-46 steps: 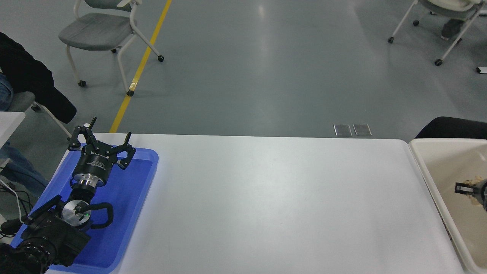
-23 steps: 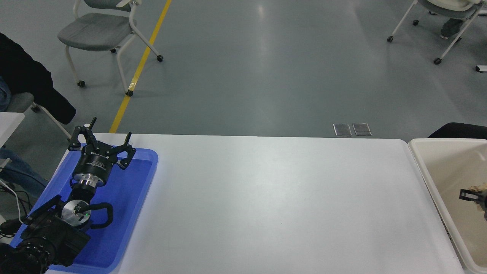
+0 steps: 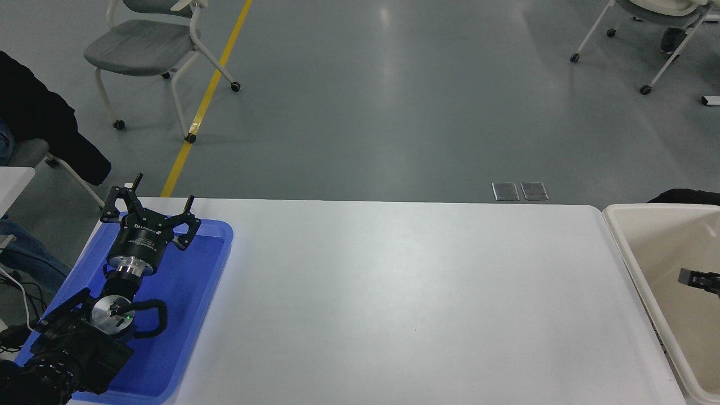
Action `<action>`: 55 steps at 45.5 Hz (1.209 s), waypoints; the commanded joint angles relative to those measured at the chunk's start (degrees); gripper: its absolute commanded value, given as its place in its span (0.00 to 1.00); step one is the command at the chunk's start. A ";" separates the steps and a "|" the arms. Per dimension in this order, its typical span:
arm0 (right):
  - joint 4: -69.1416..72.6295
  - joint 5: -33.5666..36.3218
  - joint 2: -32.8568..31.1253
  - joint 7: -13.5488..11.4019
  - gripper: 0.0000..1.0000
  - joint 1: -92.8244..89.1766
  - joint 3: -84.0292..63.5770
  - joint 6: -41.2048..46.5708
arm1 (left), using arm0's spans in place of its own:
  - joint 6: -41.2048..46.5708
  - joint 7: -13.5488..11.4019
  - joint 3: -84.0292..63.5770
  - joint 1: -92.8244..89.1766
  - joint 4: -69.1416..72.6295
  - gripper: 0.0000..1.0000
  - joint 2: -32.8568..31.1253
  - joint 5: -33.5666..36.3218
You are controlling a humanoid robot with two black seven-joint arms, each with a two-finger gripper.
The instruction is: Pick up paper ball place in dustbin
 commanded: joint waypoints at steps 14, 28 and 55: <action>29.48 0.64 -8.08 -0.27 1.00 18.96 -2.25 0.23 | 0.00 0.00 0.00 0.00 0.00 1.00 -0.09 0.08; 30.01 5.12 -3.07 -0.36 1.00 15.89 15.31 0.05 | 0.00 0.00 0.00 0.09 0.00 1.00 0.00 0.00; 26.06 35.78 12.75 0.34 1.00 4.29 57.16 0.22 | 0.00 0.00 0.00 0.09 0.00 1.00 0.00 0.08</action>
